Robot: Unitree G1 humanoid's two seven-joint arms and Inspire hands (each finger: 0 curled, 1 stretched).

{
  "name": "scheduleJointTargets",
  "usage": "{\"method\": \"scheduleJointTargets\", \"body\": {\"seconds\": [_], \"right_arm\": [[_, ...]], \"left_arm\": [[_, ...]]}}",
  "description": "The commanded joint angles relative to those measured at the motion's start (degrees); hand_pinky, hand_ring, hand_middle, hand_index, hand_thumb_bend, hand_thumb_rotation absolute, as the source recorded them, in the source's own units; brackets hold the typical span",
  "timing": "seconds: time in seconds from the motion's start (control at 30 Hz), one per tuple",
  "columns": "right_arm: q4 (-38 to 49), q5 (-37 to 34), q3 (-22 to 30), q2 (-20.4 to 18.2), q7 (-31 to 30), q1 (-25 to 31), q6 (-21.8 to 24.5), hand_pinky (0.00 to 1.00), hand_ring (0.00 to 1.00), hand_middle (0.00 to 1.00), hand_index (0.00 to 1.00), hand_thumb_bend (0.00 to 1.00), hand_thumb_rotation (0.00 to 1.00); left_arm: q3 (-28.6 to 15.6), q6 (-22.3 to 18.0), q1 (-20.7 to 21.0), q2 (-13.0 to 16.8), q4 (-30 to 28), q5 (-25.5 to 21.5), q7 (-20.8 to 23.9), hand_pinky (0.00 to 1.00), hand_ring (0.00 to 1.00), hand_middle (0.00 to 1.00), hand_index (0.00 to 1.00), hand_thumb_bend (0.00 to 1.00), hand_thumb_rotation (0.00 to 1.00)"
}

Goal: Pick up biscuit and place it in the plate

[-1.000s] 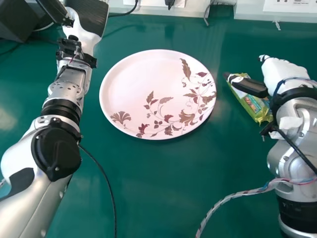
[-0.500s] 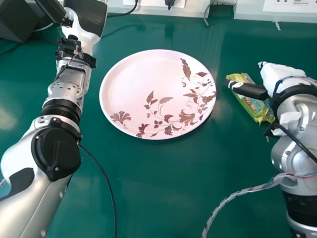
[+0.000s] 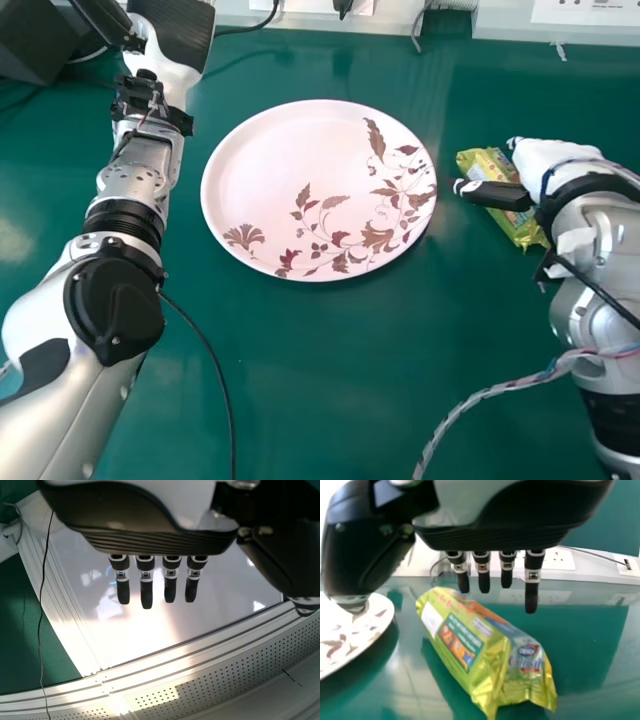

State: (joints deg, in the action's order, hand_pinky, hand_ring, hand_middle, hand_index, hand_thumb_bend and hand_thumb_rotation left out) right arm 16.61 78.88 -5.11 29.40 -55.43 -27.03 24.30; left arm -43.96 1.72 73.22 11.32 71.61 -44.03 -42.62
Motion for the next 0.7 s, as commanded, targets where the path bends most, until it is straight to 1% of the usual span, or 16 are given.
{"method": "scheduleJointTargets", "body": {"seconds": [0.0, 0.17, 0.37, 0.5, 0.57, 0.67], "right_arm": [[-0.1, -0.6, -0.7, 1.1, -0.7, 1.0, -0.7, 0.73, 0.92, 1.0, 1.0, 0.93, 0.71], [0.6, -0.3, -2.1, 2.2, -2.8, 0.9, -2.1, 0.7, 0.91, 1.0, 1.0, 0.93, 0.72], [0.9, 2.0, -3.5, 1.9, -1.9, 1.7, -2.1, 0.73, 0.92, 1.0, 1.0, 0.93, 0.73], [0.6, 2.6, -4.1, 2.0, -3.0, 1.6, -2.4, 0.77, 0.94, 1.0, 1.0, 0.91, 0.73], [0.7, 2.6, -4.1, 2.0, -3.0, 1.8, -2.5, 0.76, 0.93, 1.0, 1.0, 0.91, 0.73], [0.8, 2.5, -4.0, 2.0, -2.7, 2.2, -2.6, 0.76, 0.91, 1.0, 1.0, 0.91, 0.72]], "left_arm": [[-0.5, 0.0, 0.1, -0.2, -0.6, -0.7, 0.5, 0.91, 0.9, 0.97, 0.94, 1.0, 0.4], [-0.4, -0.2, 0.1, -0.2, -0.5, -0.7, 0.3, 0.91, 0.9, 0.97, 0.95, 1.0, 0.4], [-0.7, 0.1, 0.2, 0.0, -0.4, -0.9, 1.3, 0.9, 0.89, 0.96, 0.94, 1.0, 0.38], [-0.9, 0.3, 0.2, 0.1, -0.4, -1.1, 0.8, 0.91, 0.9, 0.97, 0.96, 1.0, 0.41], [-1.0, 0.1, 0.3, 0.1, -0.4, -1.2, 1.1, 0.9, 0.9, 0.97, 0.96, 1.0, 0.41], [-1.5, 0.8, 0.6, 0.2, -0.5, -2.3, 2.6, 0.9, 0.9, 0.97, 0.96, 1.0, 0.41]]}}
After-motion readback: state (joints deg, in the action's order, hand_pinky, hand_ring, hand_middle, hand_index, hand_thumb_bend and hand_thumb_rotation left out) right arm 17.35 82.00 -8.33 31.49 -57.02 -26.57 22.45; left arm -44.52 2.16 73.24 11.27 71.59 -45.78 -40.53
